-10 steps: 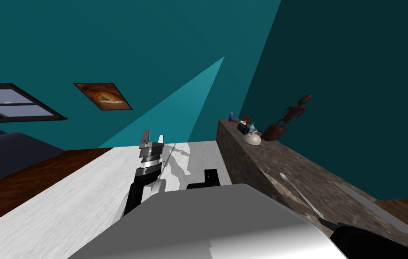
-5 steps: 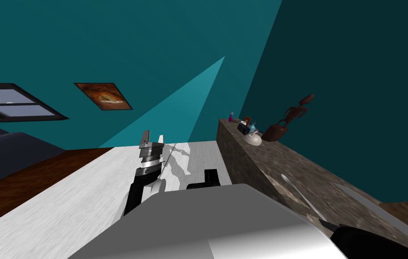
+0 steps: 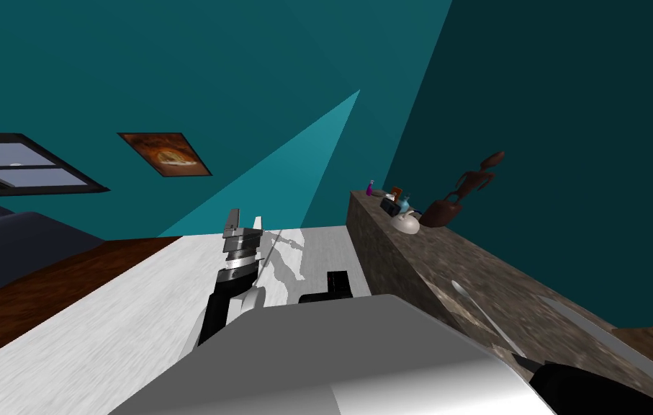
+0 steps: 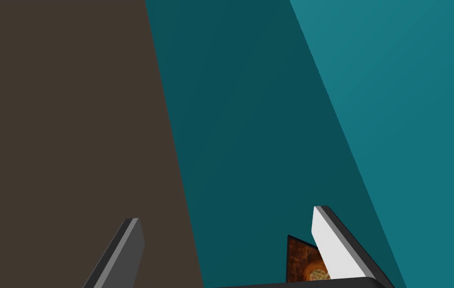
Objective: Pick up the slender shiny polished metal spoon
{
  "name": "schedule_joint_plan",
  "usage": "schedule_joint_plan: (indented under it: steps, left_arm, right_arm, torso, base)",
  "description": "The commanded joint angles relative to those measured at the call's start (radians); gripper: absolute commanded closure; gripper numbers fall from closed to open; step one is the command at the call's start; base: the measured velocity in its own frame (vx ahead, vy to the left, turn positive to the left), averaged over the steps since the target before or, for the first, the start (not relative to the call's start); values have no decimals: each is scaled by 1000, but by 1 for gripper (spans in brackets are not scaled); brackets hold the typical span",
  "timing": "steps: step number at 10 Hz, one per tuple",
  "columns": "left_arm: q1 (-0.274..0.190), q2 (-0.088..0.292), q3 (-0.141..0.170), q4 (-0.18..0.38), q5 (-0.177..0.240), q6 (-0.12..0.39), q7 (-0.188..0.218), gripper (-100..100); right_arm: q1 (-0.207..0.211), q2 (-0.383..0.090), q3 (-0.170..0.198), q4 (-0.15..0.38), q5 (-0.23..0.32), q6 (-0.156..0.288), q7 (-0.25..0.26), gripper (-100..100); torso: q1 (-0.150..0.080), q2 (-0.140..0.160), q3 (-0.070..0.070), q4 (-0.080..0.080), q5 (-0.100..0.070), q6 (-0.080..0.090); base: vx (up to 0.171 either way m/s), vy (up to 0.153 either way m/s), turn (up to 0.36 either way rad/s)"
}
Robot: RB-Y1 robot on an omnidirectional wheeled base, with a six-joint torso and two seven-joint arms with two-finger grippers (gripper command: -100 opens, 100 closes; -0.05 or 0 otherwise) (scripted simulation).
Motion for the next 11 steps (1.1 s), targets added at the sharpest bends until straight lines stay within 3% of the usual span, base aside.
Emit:
schedule_joint_plan:
  steps: [1,11]
  left_arm:
    - [0,0,0,0,0,0,0,0]
    - [0,0,0,0,0,0,0,0]
  right_arm:
    - [0,0,1,0,0,0,0,-100]
    - [17,-17,8,-6,9,8,2,-100]
  torso:
    - [0,0,0,0,0,0]
    - [0,0,0,0,0,0]
  base:
    - [15,6,-16]
    - [10,-4,12]
